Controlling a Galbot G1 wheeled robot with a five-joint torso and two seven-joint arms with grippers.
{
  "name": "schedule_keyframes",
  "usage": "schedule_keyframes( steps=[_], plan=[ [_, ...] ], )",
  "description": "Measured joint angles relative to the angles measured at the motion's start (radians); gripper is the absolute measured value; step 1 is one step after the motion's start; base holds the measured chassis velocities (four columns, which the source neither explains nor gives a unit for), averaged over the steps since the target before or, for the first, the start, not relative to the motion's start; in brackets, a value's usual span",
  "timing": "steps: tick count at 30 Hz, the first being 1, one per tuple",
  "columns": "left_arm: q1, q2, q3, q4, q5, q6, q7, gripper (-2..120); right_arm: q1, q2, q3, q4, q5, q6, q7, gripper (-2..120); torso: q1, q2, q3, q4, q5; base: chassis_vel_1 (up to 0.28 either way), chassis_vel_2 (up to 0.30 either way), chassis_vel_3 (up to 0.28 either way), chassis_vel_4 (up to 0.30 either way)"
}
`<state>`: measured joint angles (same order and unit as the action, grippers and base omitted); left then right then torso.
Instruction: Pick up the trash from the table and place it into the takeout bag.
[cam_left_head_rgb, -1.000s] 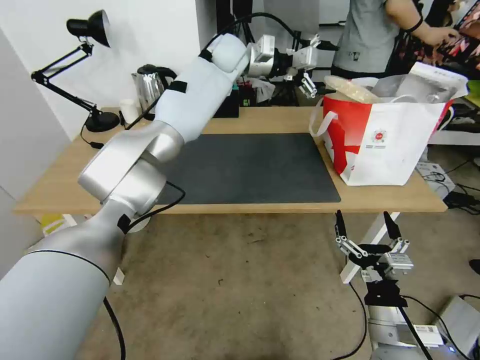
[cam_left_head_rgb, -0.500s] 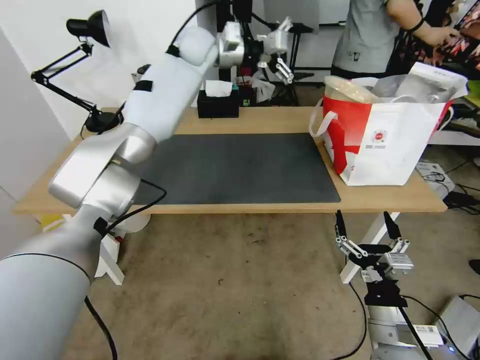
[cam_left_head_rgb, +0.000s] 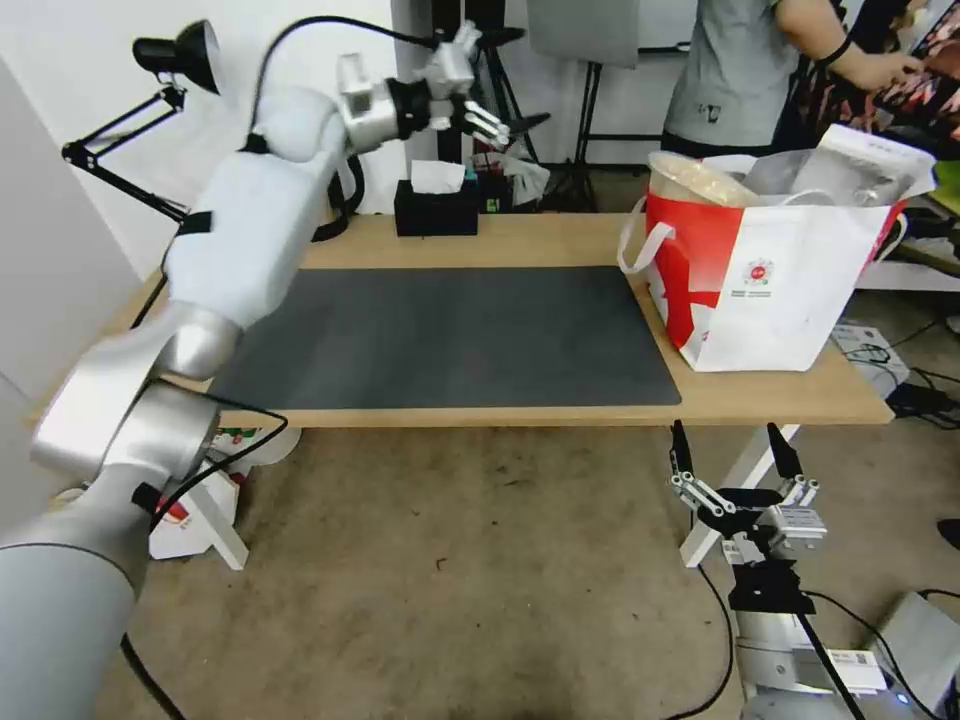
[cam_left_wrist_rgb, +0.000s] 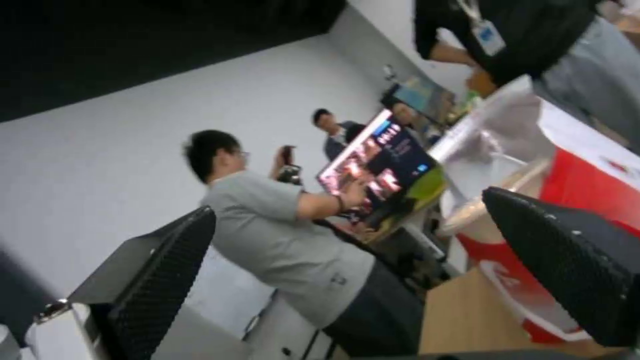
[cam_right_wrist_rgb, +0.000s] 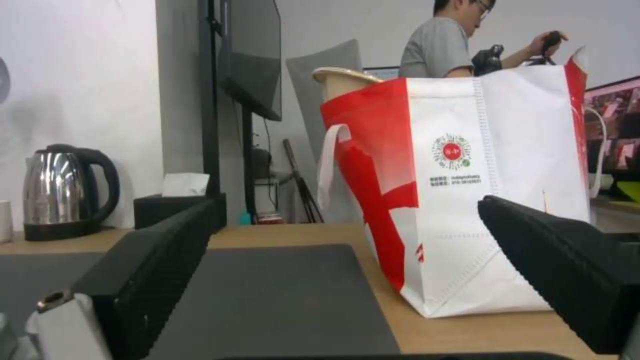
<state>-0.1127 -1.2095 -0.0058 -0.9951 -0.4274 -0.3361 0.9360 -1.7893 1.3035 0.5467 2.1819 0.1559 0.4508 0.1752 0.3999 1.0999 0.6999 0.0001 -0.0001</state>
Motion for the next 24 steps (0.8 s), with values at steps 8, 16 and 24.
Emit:
schedule_keyframes(
  steps=[8, 16, 24],
  plan=[
    [0.193, 0.095, -0.136, -0.137, -0.08, 0.02, -0.111, 100, 0.0, 0.0, 0.0, 0.0, 0.0, 0.0, 0.0, 100, 0.0, 0.0, 0.0, -0.0001, -0.0003, 0.0, 0.0, 0.0, 0.0],
    [0.41, 0.189, -0.32, -0.287, -0.123, 0.041, -0.189, 100, 0.0, 0.0, 0.0, 0.0, 0.0, 0.0, 0.0, 100, 0.0, 0.0, 0.0, 0.0002, 0.0, 0.0, 0.0, 0.0, 0.0],
    [0.616, 0.2, -0.504, -0.409, -0.136, 0.05, -0.213, 100, 0.0, 0.0, 0.0, 0.0, 0.0, 0.0, 0.0, 100, 0.0, 0.0, 0.0, 0.0001, 0.0002, 0.0, 0.0, 0.0, 0.0]
  ],
)
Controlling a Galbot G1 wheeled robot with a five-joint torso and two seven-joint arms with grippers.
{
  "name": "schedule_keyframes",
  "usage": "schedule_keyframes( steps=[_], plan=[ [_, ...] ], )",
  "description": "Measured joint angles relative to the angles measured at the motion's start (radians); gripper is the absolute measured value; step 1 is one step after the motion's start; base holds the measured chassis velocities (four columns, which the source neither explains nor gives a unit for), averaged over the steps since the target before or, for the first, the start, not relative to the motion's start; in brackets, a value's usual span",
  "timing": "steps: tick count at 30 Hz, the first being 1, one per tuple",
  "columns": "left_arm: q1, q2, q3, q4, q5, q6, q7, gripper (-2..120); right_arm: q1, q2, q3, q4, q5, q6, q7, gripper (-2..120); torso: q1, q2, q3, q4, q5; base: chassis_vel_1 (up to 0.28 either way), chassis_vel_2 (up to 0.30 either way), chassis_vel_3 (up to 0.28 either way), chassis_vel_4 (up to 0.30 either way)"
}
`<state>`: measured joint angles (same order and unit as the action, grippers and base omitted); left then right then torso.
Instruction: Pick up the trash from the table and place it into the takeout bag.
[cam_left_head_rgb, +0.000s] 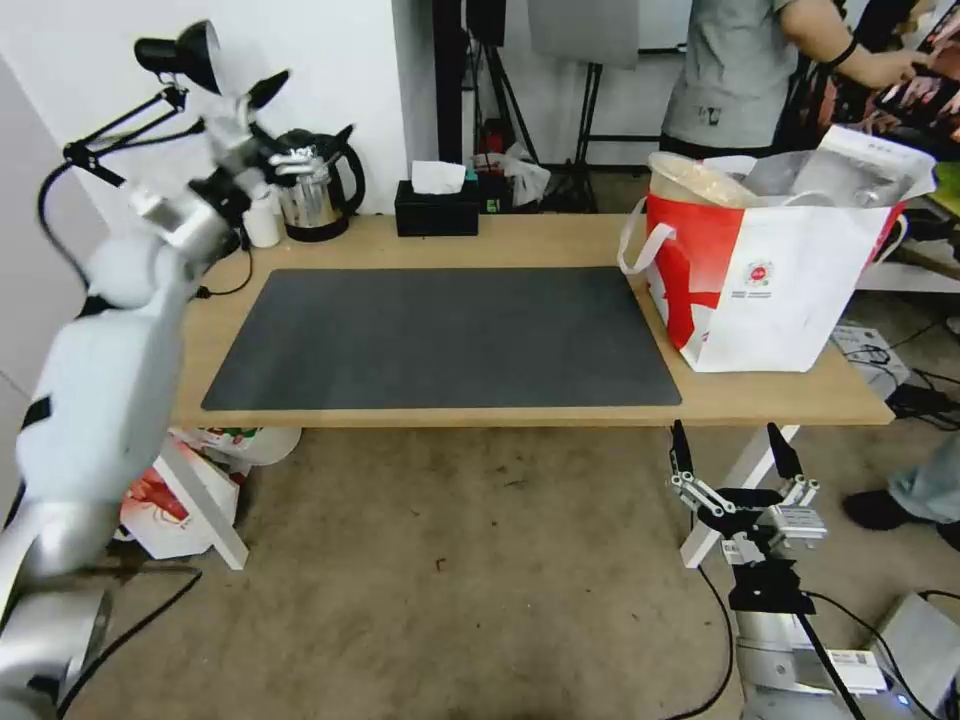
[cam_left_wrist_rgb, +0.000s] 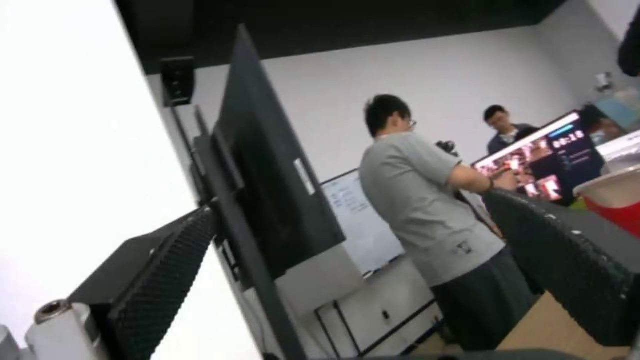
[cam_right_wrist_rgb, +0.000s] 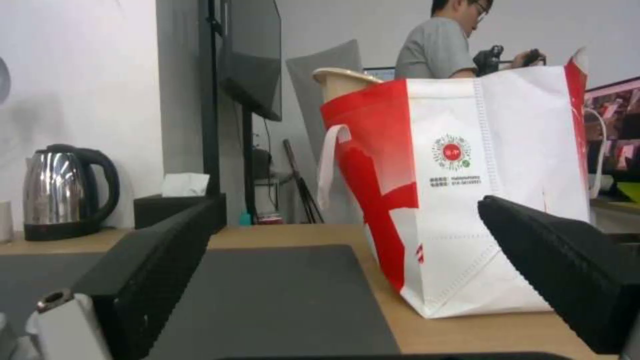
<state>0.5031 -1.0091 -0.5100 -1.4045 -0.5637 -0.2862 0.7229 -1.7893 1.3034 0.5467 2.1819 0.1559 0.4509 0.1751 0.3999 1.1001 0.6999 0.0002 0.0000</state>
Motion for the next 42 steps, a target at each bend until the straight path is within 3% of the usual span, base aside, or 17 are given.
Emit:
schedule_keyframes(
  steps=[8, 22, 31, 42],
  plan=[
    [0.154, -0.037, -0.117, -0.089, -0.004, 0.001, -0.004, 100, 0.0, 0.0, 0.0, 0.0, 0.0, 0.0, 0.0, 100, 0.0, 0.0, 0.0, -0.0003, 0.0, 0.0, 0.0, 0.0, 0.0],
    [0.361, -0.118, -0.243, -0.259, -0.015, 0.011, -0.025, 100, 0.0, 0.0, 0.0, 0.0, 0.0, 0.0, 0.0, 100, 0.0, 0.0, 0.0, -0.0002, 0.0, 0.0, 0.0, 0.0, 0.0],
    [0.513, -0.208, -0.36, -0.386, -0.022, 0.022, -0.05, 100, 0.0, 0.0, 0.0, 0.0, 0.0, 0.0, 0.0, 100, 0.0, 0.0, 0.0, -0.0002, 0.0001, 0.0, 0.0, 0.0, 0.0],
    [0.631, -0.326, -0.454, -0.448, -0.016, 0.001, -0.041, 100, 0.0, 0.0, 0.0, 0.0, 0.0, 0.0, 0.0, 100, 0.0, 0.0, 0.0, -0.0002, 0.0001, 0.0, 0.0, 0.0, 0.0]
  ],
)
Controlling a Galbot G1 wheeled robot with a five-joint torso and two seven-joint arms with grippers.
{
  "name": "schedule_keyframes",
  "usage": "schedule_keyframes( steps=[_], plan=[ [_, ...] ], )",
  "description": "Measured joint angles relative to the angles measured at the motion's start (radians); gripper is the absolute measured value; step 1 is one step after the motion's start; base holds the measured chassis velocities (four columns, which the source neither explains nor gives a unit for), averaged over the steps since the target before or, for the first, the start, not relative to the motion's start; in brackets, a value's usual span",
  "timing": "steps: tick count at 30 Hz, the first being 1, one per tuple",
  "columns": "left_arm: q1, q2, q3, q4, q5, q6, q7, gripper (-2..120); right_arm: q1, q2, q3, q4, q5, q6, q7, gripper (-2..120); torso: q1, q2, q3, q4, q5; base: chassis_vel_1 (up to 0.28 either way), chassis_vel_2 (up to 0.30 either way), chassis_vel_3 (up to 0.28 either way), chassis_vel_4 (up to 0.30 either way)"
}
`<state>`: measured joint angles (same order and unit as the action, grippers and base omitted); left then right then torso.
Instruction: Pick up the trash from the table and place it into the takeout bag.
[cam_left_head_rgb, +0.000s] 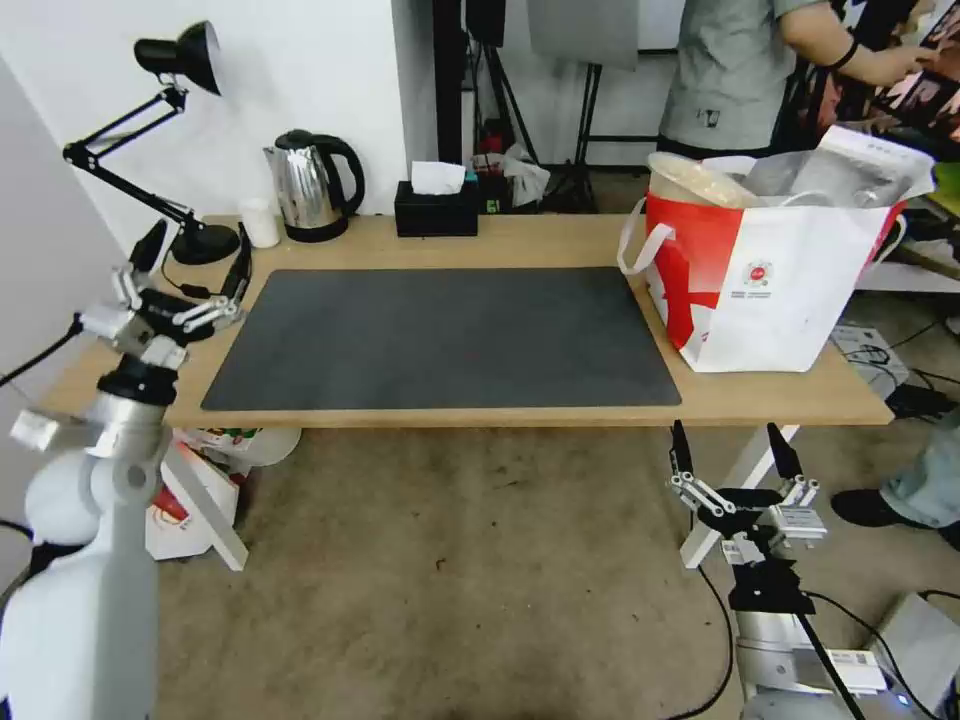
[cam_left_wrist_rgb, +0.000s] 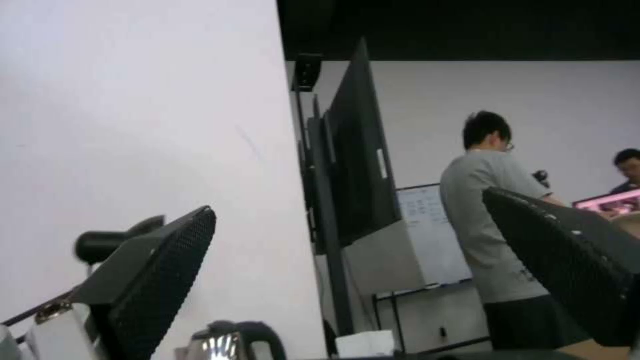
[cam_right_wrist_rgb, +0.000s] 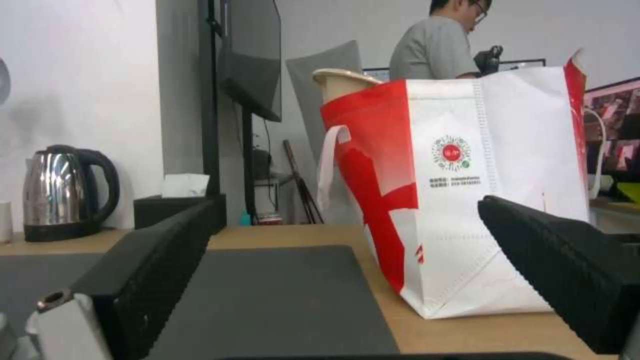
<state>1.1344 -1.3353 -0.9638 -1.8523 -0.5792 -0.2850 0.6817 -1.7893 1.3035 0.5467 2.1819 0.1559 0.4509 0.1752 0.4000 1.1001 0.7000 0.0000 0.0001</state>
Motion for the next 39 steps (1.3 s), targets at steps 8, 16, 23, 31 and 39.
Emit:
schedule_keyframes(
  steps=[8, 16, 23, 31, 39],
  plan=[
    [0.095, -0.108, -0.048, -0.02, 0.037, -0.054, -0.001, 100, 0.0, 0.0, 0.0, 0.0, 0.0, 0.0, 0.0, 100, 0.0, 0.0, 0.0, 0.0001, -0.0001, 0.0, 0.0, 0.0, 0.0],
    [0.166, -0.19, -0.057, -0.035, 0.042, -0.128, 0.018, 100, 0.0, 0.0, 0.0, 0.0, 0.0, 0.0, 0.0, 100, 0.0, 0.0, 0.0, 0.0, 0.0, 0.0, 0.0, 0.0, 0.0],
    [0.221, -0.222, -0.089, -0.057, 0.035, -0.142, 0.063, 100, 0.0, 0.0, 0.0, 0.0, 0.0, 0.0, 0.0, 100, 0.0, 0.0, 0.0, 0.0, 0.0001, 0.0, 0.0, 0.0, 0.0],
    [0.271, -0.261, -0.104, -0.036, 0.03, -0.2, 0.115, 100, 0.0, 0.0, 0.0, 0.0, 0.0, 0.0, 0.0, 100, 0.0, 0.0, 0.0, -0.0001, 0.0, 0.0, 0.0, 0.0, 0.0],
    [0.297, -0.261, -0.108, -0.003, 0.008, -0.236, 0.149, 100, 0.0, 0.0, 0.0, 0.0, 0.0, 0.0, 0.0, 100, 0.0, 0.0, 0.0, 0.0, -0.0001, 0.0, 0.0, 0.0, 0.0]
  ],
)
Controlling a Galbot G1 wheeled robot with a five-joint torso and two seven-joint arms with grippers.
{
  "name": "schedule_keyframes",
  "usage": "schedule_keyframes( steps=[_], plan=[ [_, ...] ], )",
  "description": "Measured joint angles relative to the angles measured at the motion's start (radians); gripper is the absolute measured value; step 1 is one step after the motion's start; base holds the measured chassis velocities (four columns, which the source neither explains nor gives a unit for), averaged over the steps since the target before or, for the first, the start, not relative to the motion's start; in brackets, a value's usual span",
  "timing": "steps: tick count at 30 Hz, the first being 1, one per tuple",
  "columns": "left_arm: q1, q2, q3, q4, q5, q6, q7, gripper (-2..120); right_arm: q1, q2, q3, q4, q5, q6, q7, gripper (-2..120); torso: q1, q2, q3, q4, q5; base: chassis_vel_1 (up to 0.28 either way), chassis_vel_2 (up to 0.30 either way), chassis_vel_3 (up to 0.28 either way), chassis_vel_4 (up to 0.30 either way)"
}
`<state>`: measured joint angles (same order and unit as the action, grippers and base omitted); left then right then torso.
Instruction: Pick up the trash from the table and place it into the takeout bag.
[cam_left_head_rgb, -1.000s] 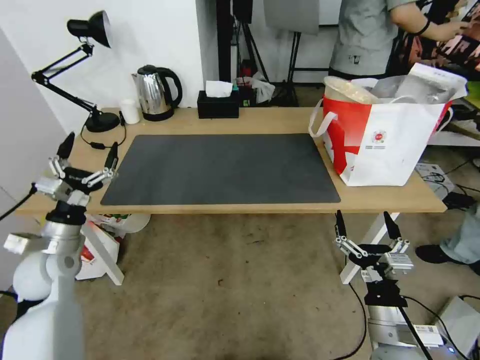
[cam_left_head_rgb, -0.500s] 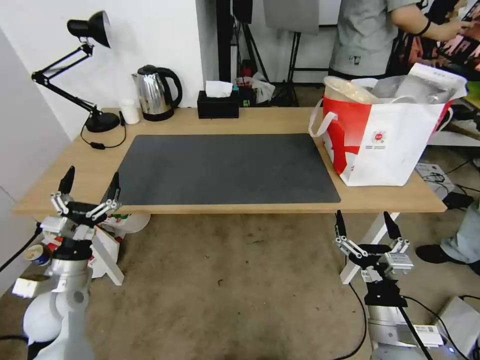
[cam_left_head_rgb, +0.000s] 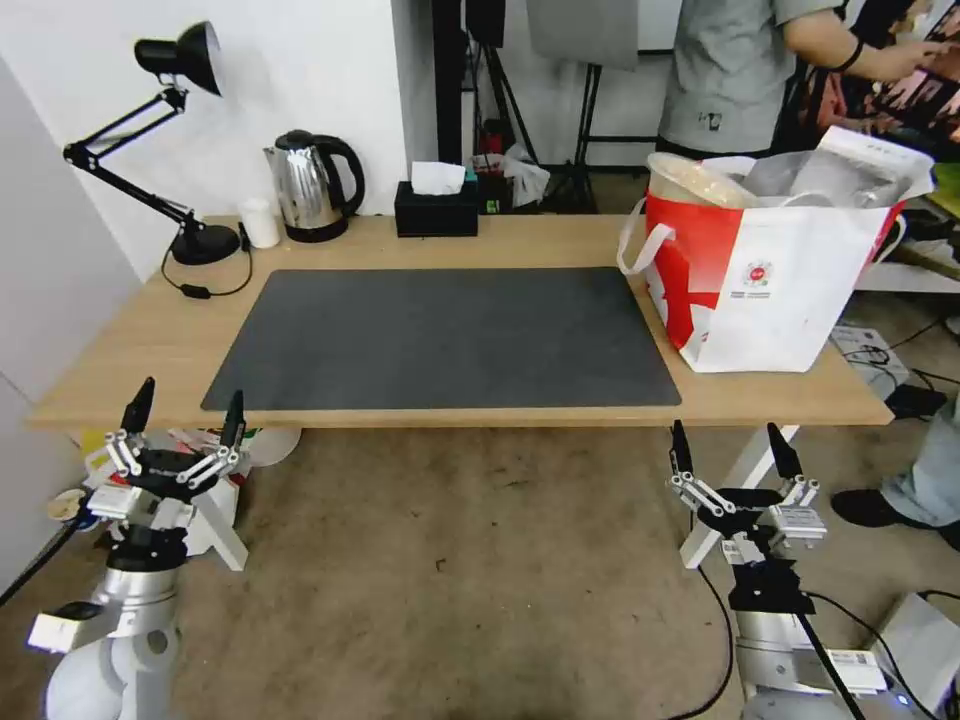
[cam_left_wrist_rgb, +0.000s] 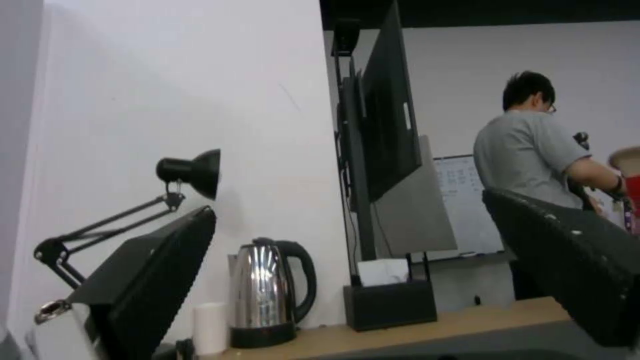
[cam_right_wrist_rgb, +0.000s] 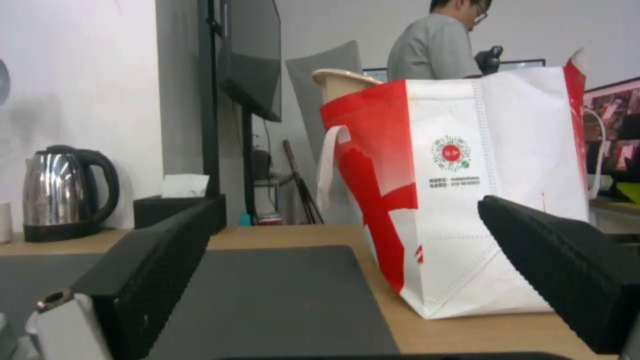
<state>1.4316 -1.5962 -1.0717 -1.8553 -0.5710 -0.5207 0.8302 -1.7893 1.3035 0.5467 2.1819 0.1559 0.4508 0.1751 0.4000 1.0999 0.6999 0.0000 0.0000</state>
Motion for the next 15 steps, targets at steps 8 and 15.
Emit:
schedule_keyframes(
  steps=[8, 15],
  plan=[
    [0.02, 0.002, -0.007, 0.097, -0.019, -0.051, 0.069, 100, 0.0, 0.0, 0.0, 0.0, 0.0, 0.0, 0.0, 100, 0.0, 0.0, 0.0, -0.0001, 0.0, 0.0, 0.0, 0.0, 0.0],
    [0.026, 0.002, -0.001, 0.149, -0.025, -0.085, 0.1, 100, 0.0, 0.0, 0.0, 0.0, 0.0, 0.0, 0.0, 100, 0.0, 0.0, 0.0, 0.0, 0.0, 0.0, 0.0, 0.0, 0.0]
  ],
)
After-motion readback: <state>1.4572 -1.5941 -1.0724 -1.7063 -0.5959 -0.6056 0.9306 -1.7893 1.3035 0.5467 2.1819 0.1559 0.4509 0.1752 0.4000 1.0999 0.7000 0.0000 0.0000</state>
